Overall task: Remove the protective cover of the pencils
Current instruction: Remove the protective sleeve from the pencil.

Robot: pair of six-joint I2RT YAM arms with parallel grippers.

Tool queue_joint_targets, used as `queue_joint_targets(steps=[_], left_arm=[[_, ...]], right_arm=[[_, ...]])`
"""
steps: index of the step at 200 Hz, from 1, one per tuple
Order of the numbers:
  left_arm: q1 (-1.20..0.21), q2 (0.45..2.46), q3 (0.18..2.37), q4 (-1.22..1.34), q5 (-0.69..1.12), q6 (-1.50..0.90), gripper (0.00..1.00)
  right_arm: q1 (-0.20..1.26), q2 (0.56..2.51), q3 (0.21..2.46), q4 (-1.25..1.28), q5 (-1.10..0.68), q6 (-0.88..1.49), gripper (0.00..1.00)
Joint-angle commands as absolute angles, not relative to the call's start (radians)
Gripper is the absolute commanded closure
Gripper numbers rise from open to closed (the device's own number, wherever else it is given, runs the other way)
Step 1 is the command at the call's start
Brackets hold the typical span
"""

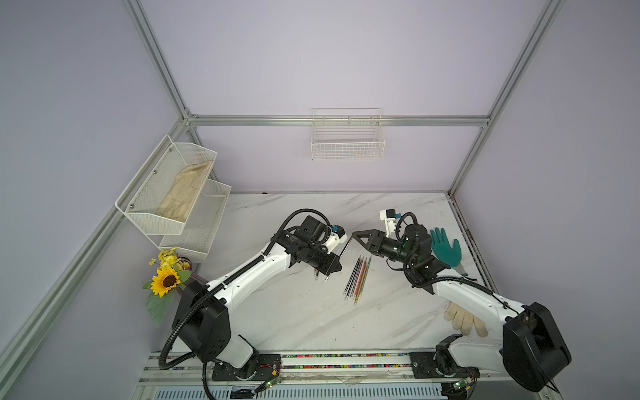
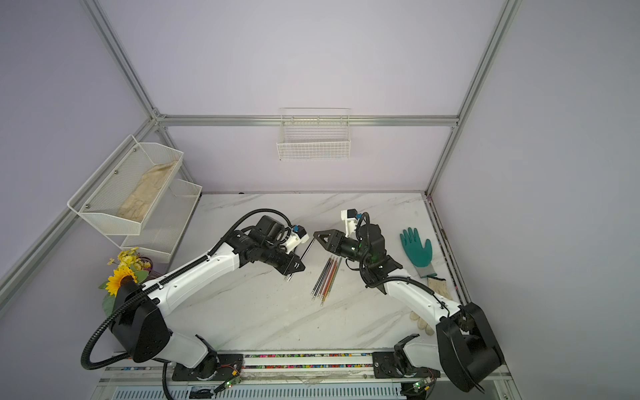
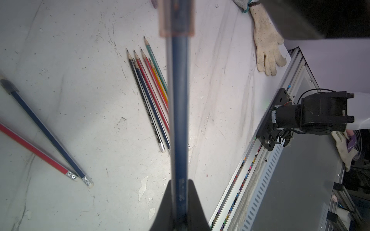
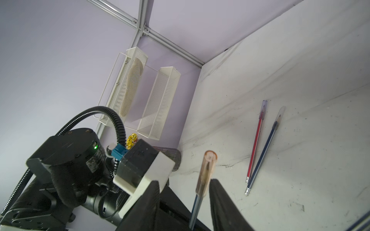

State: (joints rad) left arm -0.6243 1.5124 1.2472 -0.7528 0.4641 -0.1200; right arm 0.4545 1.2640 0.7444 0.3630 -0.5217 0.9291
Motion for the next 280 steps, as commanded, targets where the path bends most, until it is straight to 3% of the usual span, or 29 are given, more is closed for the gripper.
queue_joint_targets(steps=[1,63,104,160,280], left_arm=[[-0.625,1.503,1.311,-0.764,0.464,-0.117,1.0],[-0.664,1.51,1.321,-0.798,0.425,-0.091,1.0],[-0.669,1.514,1.325,-0.8,0.421,-0.091,1.0],[-0.673,1.516,1.325,-0.802,0.414,-0.09,1.0],[-0.679,1.523,1.33,-0.805,0.42,-0.088,1.0]], right_arm=[[0.446,1.214,0.761,0.242,-0.471,0.869,0.55],[0.442,1.236,0.794,0.135,-0.446,0.828,0.56],[0.443,1.291,0.796,0.225,-0.514,0.871,0.59],[0.442,1.324,0.805,0.268,-0.524,0.899,0.72],[0.442,1.333,0.789,0.327,-0.545,0.954,0.8]])
